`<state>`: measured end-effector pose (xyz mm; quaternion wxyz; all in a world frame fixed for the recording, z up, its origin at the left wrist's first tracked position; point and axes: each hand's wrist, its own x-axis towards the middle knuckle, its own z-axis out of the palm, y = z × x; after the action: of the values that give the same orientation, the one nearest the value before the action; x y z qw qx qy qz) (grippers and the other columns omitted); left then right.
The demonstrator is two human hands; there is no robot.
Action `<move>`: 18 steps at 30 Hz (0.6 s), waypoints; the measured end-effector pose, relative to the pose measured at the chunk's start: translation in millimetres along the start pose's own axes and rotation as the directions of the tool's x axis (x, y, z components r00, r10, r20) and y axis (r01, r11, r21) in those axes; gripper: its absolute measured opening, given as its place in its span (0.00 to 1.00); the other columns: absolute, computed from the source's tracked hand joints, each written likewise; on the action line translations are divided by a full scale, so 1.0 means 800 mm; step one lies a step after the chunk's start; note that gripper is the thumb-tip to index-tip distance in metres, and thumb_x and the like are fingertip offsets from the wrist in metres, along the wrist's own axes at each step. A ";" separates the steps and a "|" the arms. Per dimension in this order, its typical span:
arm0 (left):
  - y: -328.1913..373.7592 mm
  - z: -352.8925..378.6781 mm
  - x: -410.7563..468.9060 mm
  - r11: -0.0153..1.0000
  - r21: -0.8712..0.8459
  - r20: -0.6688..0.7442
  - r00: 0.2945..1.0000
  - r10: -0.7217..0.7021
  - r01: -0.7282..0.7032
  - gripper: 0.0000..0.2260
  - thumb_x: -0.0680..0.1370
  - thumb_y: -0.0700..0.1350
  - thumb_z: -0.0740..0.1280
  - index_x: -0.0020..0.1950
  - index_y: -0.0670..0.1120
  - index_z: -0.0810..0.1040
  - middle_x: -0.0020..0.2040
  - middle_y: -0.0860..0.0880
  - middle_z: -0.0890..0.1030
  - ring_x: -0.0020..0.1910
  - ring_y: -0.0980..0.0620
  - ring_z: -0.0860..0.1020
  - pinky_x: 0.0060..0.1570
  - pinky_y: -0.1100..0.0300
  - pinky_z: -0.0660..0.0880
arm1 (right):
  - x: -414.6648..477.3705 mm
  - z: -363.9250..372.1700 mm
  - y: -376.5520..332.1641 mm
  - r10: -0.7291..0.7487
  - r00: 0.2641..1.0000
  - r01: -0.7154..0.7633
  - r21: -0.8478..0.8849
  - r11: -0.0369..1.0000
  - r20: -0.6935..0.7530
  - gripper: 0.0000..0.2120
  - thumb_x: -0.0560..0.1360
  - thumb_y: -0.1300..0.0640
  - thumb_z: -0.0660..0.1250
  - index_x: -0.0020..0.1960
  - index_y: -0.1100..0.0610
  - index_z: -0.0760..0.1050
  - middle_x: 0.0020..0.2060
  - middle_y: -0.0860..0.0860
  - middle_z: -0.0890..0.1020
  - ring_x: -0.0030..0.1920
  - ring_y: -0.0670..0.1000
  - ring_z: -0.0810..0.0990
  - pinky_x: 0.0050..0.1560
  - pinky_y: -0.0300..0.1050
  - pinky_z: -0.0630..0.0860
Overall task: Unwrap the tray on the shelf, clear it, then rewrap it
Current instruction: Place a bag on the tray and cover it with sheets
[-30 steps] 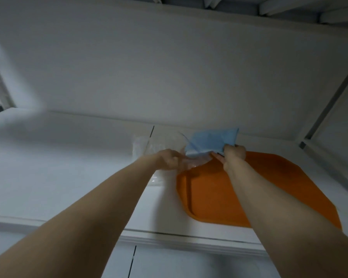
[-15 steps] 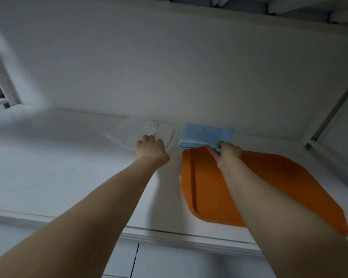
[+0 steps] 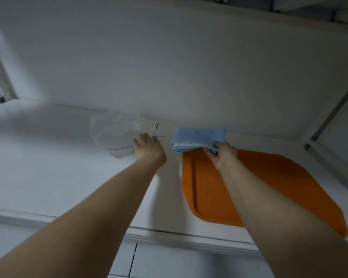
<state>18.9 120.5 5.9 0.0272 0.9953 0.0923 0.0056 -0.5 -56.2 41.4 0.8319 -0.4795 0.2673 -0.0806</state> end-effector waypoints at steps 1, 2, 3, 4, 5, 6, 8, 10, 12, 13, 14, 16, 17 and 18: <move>0.008 -0.003 -0.002 0.997 -0.029 -0.029 0.997 0.068 -0.068 0.25 0.76 0.43 0.56 0.73 0.41 0.60 0.73 0.40 0.61 0.73 0.41 0.58 0.71 0.47 0.55 | 0.001 -0.003 -0.002 0.004 1.000 -0.004 0.007 1.000 0.007 0.08 0.75 0.73 0.60 0.51 0.65 0.72 0.43 0.60 0.75 0.38 0.57 0.77 0.40 0.52 0.81; 0.016 -0.008 -0.004 0.990 -0.067 -0.059 0.991 0.120 -0.123 0.22 0.77 0.44 0.56 0.71 0.41 0.64 0.70 0.40 0.65 0.70 0.41 0.63 0.68 0.49 0.60 | 0.001 -0.007 -0.004 0.007 1.000 -0.007 0.014 1.000 0.008 0.09 0.74 0.73 0.59 0.53 0.65 0.71 0.42 0.59 0.75 0.39 0.57 0.77 0.37 0.52 0.83; 0.023 -0.012 -0.007 0.977 -0.129 -0.086 0.983 0.162 -0.172 0.21 0.77 0.44 0.57 0.70 0.41 0.66 0.68 0.40 0.68 0.68 0.41 0.65 0.66 0.50 0.63 | 0.002 -0.010 -0.007 0.009 1.000 -0.009 0.019 1.000 0.001 0.11 0.73 0.72 0.57 0.53 0.65 0.71 0.42 0.59 0.75 0.39 0.57 0.77 0.34 0.52 0.83; 0.030 -0.017 -0.010 0.951 -0.218 -0.107 0.974 0.198 -0.218 0.22 0.76 0.45 0.59 0.70 0.42 0.66 0.67 0.41 0.68 0.67 0.41 0.66 0.65 0.50 0.65 | 0.003 -0.015 -0.010 0.008 1.000 -0.008 0.022 1.000 -0.010 0.11 0.73 0.72 0.57 0.53 0.65 0.71 0.42 0.59 0.75 0.39 0.58 0.77 0.31 0.51 0.82; 0.036 -0.022 -0.013 0.910 -0.317 -0.124 0.963 0.238 -0.266 0.23 0.75 0.44 0.61 0.71 0.43 0.65 0.68 0.42 0.68 0.68 0.42 0.65 0.65 0.50 0.66 | 0.003 -0.019 -0.014 0.004 1.000 -0.004 0.025 1.000 -0.020 0.10 0.72 0.73 0.57 0.51 0.65 0.71 0.41 0.59 0.75 0.39 0.58 0.78 0.30 0.51 0.82; 0.043 -0.027 -0.016 0.862 -0.393 -0.144 0.947 0.288 -0.322 0.26 0.74 0.42 0.62 0.72 0.45 0.63 0.69 0.43 0.66 0.70 0.43 0.63 0.66 0.50 0.66 | 0.004 -0.025 -0.018 -0.004 1.000 0.005 0.022 1.000 -0.025 0.09 0.73 0.74 0.57 0.48 0.65 0.72 0.41 0.60 0.75 0.38 0.58 0.78 0.31 0.51 0.82; 0.058 -0.038 -0.024 0.778 -0.454 -0.187 0.900 0.393 -0.434 0.28 0.72 0.39 0.63 0.72 0.47 0.64 0.70 0.45 0.66 0.71 0.46 0.61 0.67 0.53 0.66 | 0.006 -0.037 -0.025 -0.035 0.999 0.035 -0.001 0.999 -0.013 0.07 0.73 0.75 0.62 0.46 0.66 0.73 0.42 0.60 0.77 0.39 0.57 0.79 0.34 0.51 0.83; 0.074 -0.044 -0.031 0.707 -0.477 -0.229 0.850 0.473 -0.522 0.26 0.74 0.43 0.63 0.72 0.47 0.65 0.70 0.46 0.67 0.70 0.47 0.62 0.66 0.54 0.65 | 0.008 -0.048 -0.030 -0.074 0.997 0.074 -0.035 0.997 -0.012 0.06 0.73 0.74 0.66 0.46 0.66 0.75 0.45 0.61 0.78 0.39 0.56 0.79 0.38 0.51 0.83; 0.093 -0.048 -0.039 0.650 -0.494 -0.217 0.806 0.551 -0.577 0.28 0.75 0.51 0.63 0.74 0.48 0.63 0.72 0.46 0.66 0.71 0.46 0.63 0.66 0.55 0.64 | 0.008 -0.058 -0.036 -0.123 0.992 0.121 -0.033 0.992 -0.042 0.06 0.72 0.73 0.68 0.41 0.65 0.73 0.46 0.61 0.78 0.37 0.55 0.79 0.44 0.49 0.79; 0.104 -0.048 -0.042 0.639 -0.502 -0.183 0.794 0.580 -0.583 0.29 0.76 0.53 0.64 0.75 0.48 0.61 0.73 0.46 0.65 0.72 0.46 0.63 0.66 0.55 0.64 | 0.007 -0.064 -0.039 -0.142 0.989 0.140 -0.026 0.990 -0.052 0.06 0.71 0.72 0.69 0.40 0.66 0.73 0.46 0.62 0.78 0.36 0.54 0.78 0.47 0.49 0.78; 0.114 -0.048 -0.045 0.636 -0.503 -0.155 0.785 0.600 -0.585 0.30 0.76 0.53 0.64 0.76 0.49 0.58 0.75 0.47 0.64 0.73 0.46 0.63 0.67 0.55 0.64 | 0.006 -0.069 -0.043 -0.154 0.987 0.153 -0.018 0.988 -0.055 0.05 0.71 0.72 0.70 0.43 0.67 0.74 0.47 0.62 0.78 0.36 0.54 0.78 0.48 0.48 0.77; 0.132 -0.047 -0.050 0.628 -0.496 -0.126 0.765 0.631 -0.600 0.30 0.78 0.53 0.63 0.77 0.49 0.58 0.74 0.46 0.66 0.71 0.45 0.66 0.67 0.53 0.65 | 0.002 -0.081 -0.053 -0.171 0.984 0.171 0.000 0.985 -0.048 0.12 0.71 0.70 0.71 0.52 0.70 0.75 0.49 0.62 0.79 0.37 0.53 0.79 0.48 0.47 0.77; 0.140 -0.048 -0.054 0.610 -0.498 -0.131 0.749 0.649 -0.616 0.26 0.79 0.52 0.62 0.75 0.48 0.61 0.71 0.45 0.70 0.69 0.44 0.70 0.65 0.53 0.68 | 0.000 -0.087 -0.057 -0.178 0.983 0.179 0.013 0.984 -0.044 0.14 0.71 0.69 0.71 0.55 0.70 0.74 0.50 0.62 0.79 0.38 0.54 0.79 0.47 0.48 0.78; 0.147 -0.049 -0.057 0.581 -0.506 -0.146 0.727 0.671 -0.637 0.22 0.80 0.51 0.61 0.72 0.47 0.67 0.67 0.44 0.74 0.65 0.44 0.73 0.60 0.53 0.70 | -0.002 -0.093 -0.062 -0.187 0.982 0.188 0.025 0.982 -0.035 0.14 0.71 0.68 0.72 0.54 0.70 0.75 0.52 0.63 0.79 0.39 0.54 0.80 0.44 0.49 0.80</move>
<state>-4.8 -1.5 51.1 0.2959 0.9111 -0.2866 0.0097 -34.4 -138.0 54.4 0.8228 -0.4895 0.2333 -0.1700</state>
